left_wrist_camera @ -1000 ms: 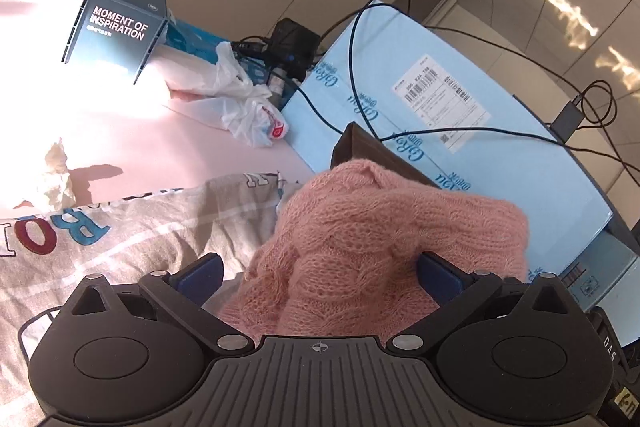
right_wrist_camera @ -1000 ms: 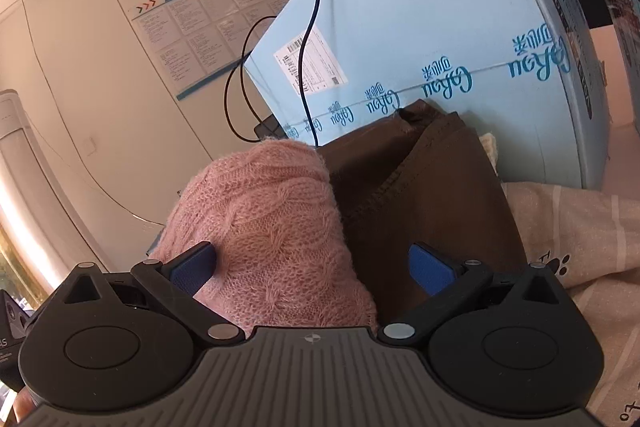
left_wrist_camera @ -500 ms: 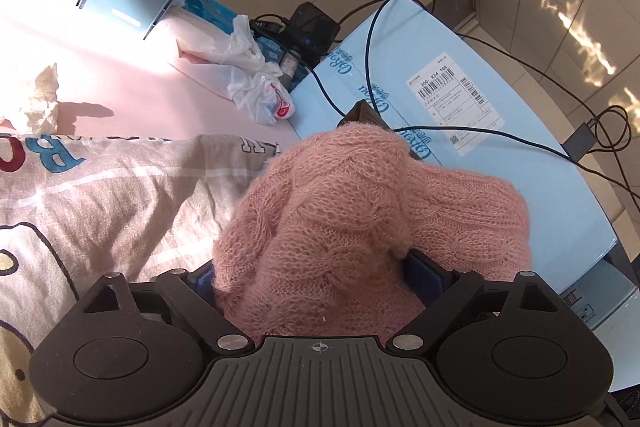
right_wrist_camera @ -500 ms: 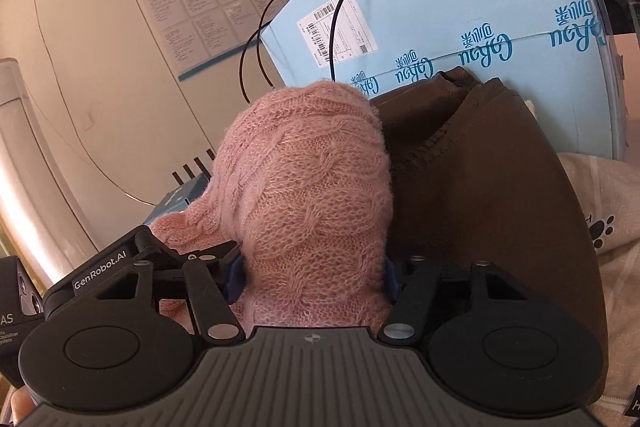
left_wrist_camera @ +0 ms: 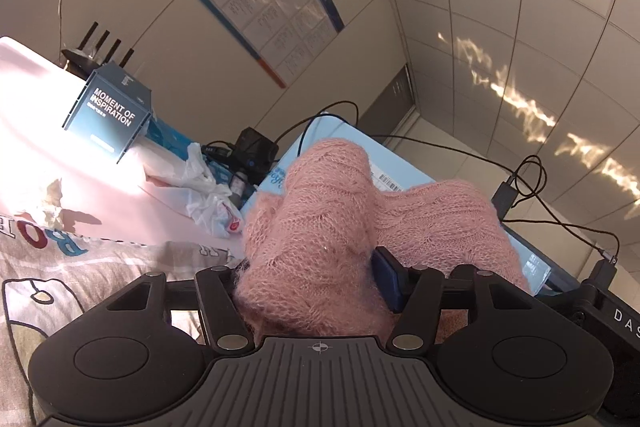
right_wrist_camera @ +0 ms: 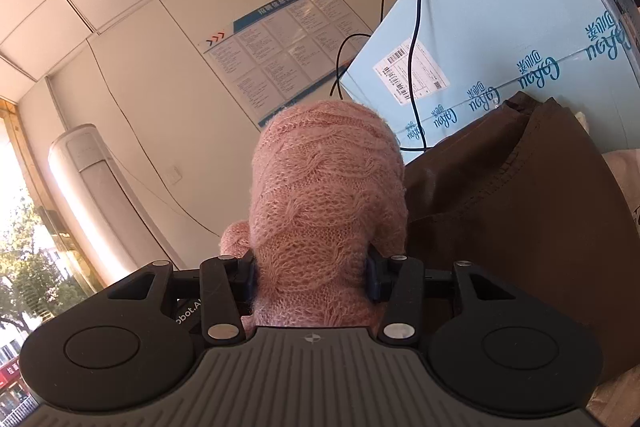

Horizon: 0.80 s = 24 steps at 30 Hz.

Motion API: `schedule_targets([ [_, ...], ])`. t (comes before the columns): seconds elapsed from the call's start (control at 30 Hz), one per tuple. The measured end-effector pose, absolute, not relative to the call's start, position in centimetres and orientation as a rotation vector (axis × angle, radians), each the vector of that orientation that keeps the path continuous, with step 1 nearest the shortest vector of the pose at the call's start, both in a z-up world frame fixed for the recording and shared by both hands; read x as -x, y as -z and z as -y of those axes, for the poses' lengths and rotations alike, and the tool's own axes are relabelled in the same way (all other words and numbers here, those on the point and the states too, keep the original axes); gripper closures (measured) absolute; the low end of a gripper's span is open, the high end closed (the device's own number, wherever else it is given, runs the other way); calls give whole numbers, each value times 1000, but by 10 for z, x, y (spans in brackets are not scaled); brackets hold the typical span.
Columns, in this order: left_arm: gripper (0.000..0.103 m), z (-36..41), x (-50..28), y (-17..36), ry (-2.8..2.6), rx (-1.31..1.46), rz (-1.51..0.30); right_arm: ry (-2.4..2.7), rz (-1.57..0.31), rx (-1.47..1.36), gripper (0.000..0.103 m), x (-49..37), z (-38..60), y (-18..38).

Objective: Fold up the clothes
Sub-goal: 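Lift the pink sweater with both grippers and carry it onto the open bed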

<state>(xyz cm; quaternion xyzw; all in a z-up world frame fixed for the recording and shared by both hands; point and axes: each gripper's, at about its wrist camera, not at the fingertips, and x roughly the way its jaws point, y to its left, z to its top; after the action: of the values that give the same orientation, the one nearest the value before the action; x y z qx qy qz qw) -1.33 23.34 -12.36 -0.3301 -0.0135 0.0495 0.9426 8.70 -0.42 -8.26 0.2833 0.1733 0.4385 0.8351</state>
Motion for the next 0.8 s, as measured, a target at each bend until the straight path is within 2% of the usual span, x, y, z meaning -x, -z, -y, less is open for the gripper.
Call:
schedule_targets([
  [0.4,47,-193,43,124,12,607,23,-788,-326,-475,59,-30,40,62],
  [0.8,47,-109,81,130,230,504,-154,-603,-366,-455,59,58,138,75],
])
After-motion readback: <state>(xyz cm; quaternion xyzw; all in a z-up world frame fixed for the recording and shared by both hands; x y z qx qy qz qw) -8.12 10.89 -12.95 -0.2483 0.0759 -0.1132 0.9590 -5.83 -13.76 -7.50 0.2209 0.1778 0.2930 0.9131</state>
